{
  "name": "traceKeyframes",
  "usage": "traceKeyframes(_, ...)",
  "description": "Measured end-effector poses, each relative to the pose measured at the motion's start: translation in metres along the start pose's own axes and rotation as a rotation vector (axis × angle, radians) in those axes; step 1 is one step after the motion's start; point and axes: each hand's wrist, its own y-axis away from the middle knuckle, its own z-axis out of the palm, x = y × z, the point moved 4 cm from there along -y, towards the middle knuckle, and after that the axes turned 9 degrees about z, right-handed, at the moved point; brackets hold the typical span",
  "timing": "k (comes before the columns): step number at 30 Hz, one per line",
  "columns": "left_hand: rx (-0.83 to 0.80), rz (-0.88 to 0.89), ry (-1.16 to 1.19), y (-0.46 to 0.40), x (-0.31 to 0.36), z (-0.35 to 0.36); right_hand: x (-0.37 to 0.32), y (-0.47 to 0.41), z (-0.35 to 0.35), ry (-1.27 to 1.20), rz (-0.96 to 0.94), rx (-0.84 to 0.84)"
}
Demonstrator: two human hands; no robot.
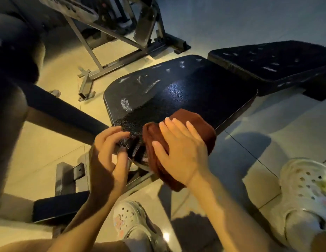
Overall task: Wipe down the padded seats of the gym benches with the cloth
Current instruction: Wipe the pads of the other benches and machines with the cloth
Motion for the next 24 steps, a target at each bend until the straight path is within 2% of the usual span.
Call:
traceKeyframes(3, -0.015, -0.032, -0.147, 0.015, -0.011, -0.018, 0.044, -0.031, -0.014, 0.100, 0.144, -0.048)
traceKeyframes(5, -0.050, -0.119, -0.109, 0.022, -0.022, -0.022, 0.074, -0.050, -0.024, 0.184, 0.301, -0.136)
traceKeyframes(8, -0.110, -0.159, 0.003, 0.028, -0.028, -0.020, 0.080, -0.049, -0.030, 0.211, 0.370, -0.161)
traceKeyframes(11, -0.097, -0.192, 0.072, 0.024, -0.027, -0.018, 0.043, -0.030, -0.019, 0.201, 0.285, -0.150)
traceKeyframes(15, -0.059, -0.177, 0.074, 0.022, -0.026, -0.021, -0.029, -0.004, -0.003, 0.098, 0.125, -0.037)
traceKeyframes(18, -0.056, -0.164, 0.051, 0.027, -0.028, -0.020, -0.073, -0.003, 0.017, 0.131, 0.028, -0.186)
traceKeyframes(21, -0.052, -0.152, 0.028, 0.034, -0.029, -0.018, -0.096, -0.021, 0.026, 0.262, -0.190, -0.237)
traceKeyframes(24, -0.017, -0.173, 0.024, 0.036, -0.029, -0.019, -0.088, -0.047, 0.026, 0.168, -0.247, -0.311)
